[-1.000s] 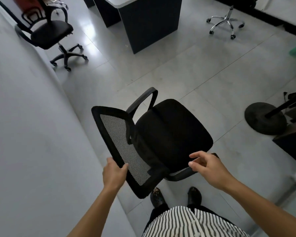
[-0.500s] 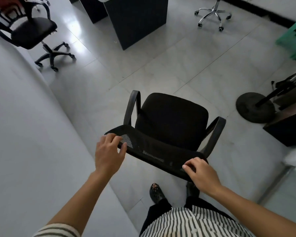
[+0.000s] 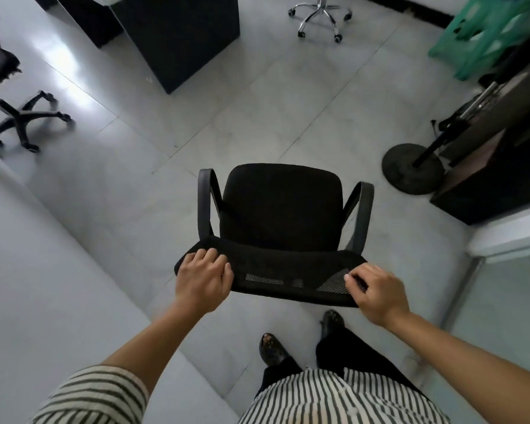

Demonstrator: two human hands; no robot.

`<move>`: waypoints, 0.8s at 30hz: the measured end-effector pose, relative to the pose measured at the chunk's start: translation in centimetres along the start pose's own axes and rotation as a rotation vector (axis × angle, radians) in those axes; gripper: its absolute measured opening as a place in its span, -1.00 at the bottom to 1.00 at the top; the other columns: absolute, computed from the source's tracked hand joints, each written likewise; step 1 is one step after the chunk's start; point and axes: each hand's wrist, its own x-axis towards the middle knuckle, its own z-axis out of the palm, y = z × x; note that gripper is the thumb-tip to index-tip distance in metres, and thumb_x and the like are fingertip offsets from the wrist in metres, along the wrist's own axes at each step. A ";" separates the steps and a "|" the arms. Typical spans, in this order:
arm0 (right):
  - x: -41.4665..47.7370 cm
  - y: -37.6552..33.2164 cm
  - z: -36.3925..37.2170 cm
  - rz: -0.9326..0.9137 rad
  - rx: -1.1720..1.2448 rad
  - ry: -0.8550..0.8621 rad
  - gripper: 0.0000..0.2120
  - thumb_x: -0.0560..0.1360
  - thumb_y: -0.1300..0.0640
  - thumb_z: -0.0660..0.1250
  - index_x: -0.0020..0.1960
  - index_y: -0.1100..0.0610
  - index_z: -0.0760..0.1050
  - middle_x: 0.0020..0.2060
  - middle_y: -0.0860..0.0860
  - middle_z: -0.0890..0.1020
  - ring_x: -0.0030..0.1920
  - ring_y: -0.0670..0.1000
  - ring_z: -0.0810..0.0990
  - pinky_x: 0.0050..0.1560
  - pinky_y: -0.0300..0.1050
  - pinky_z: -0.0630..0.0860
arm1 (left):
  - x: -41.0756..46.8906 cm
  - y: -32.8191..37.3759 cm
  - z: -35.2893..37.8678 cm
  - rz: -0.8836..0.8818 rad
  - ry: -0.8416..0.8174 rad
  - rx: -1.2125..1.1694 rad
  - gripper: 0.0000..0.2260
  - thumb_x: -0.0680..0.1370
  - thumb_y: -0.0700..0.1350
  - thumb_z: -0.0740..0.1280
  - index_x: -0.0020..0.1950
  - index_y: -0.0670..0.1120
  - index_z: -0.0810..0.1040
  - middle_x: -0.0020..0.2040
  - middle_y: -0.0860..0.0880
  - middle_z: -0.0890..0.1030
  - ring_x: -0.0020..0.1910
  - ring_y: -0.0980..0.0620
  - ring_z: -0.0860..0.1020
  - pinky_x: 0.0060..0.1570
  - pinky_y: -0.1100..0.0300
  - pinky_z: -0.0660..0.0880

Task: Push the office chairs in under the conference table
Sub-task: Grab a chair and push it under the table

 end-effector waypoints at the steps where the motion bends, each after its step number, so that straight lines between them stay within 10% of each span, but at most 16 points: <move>1: 1.2 0.9 -0.6 0.017 -0.002 -0.002 -0.59 0.43 -0.17 0.06 -0.22 0.05 0.58 -0.29 -0.04 0.63 -0.26 0.03 0.57 -0.32 -0.18 0.33 | 0.9 0.9 0.1 -0.019 0.011 -0.026 -0.68 0.51 -0.01 0.08 -0.28 -0.10 0.53 -0.31 -0.05 0.55 -0.32 -0.08 0.49 -0.24 0.09 0.44; 24: 40.0 8.2 -6.8 -0.202 -0.097 -0.024 -0.61 0.42 -0.09 0.04 -0.26 0.10 0.54 -0.32 0.00 0.60 -0.28 0.07 0.53 -0.36 -0.13 0.40 | 29.7 4.2 0.3 -0.372 0.108 -0.122 -0.68 0.46 0.00 0.11 -0.28 -0.10 0.58 -0.29 -0.05 0.61 -0.30 -0.08 0.54 -0.29 0.12 0.44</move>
